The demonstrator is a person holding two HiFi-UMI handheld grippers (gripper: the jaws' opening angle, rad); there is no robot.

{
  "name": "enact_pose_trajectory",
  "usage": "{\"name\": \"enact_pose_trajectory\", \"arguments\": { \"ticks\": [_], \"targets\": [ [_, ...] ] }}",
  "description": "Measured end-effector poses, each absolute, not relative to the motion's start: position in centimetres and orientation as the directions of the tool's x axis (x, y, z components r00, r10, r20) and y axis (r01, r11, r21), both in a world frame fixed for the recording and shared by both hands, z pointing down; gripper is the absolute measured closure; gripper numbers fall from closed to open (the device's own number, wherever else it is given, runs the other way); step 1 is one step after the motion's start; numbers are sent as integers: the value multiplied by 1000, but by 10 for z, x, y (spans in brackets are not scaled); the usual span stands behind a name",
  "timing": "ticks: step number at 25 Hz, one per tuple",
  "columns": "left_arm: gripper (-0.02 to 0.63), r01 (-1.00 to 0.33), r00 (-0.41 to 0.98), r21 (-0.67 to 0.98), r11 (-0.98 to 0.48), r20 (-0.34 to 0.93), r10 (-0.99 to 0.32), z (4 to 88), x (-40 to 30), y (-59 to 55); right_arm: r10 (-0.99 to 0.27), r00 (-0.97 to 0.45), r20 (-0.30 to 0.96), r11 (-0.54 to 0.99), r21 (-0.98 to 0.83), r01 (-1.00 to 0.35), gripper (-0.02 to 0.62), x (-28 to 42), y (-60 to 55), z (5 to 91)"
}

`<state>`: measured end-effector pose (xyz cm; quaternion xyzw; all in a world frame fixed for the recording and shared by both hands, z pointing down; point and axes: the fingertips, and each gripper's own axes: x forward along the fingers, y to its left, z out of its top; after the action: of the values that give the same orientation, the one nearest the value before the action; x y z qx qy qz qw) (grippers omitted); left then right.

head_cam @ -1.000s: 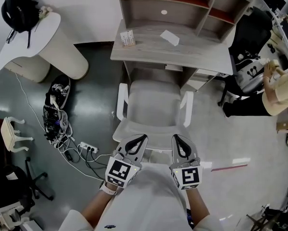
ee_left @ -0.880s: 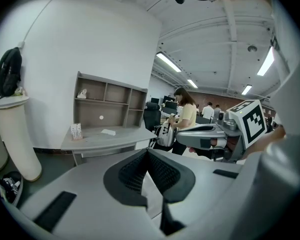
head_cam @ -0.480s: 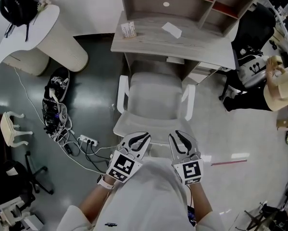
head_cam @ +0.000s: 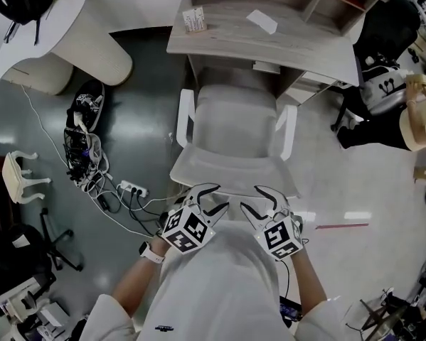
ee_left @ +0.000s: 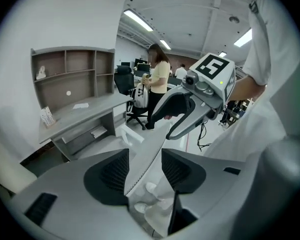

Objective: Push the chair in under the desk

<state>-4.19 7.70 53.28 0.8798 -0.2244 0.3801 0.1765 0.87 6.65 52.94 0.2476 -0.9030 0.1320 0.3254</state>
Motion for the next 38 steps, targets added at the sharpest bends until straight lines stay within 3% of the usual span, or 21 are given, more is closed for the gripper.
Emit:
{"name": "enact_pose_trajectory", "arguments": {
  "ticks": [9, 24, 27, 30, 34, 38],
  "targets": [
    [379, -494, 540, 103, -863, 814, -212, 575, -48, 83, -262, -593, 761, 904, -22, -427, 336, 5, 83, 577],
    [377, -342, 334, 28, -939, 938, -93, 630, -63, 90, -207, -484, 850, 942, 40, -333, 336, 5, 87, 634],
    [388, -325, 273, 13, -946, 959, -81, 641, -66, 91, -191, -465, 865, 947, 37, -320, 336, 9, 89, 642],
    [454, -349, 259, 5, -937, 962, -91, 643, -66, 84, -196, -455, 869, 945, 43, -325, 339, 13, 87, 648],
    [453, -362, 269, 14, -932, 959, -90, 643, -67, 83, -188, -450, 873, 950, 46, -309, 456, 14, 87, 653],
    [453, -386, 259, 21, -922, 962, -87, 647, -68, 82, -179, -471, 864, 952, 30, -306, 460, 12, 86, 656]
  ]
}}
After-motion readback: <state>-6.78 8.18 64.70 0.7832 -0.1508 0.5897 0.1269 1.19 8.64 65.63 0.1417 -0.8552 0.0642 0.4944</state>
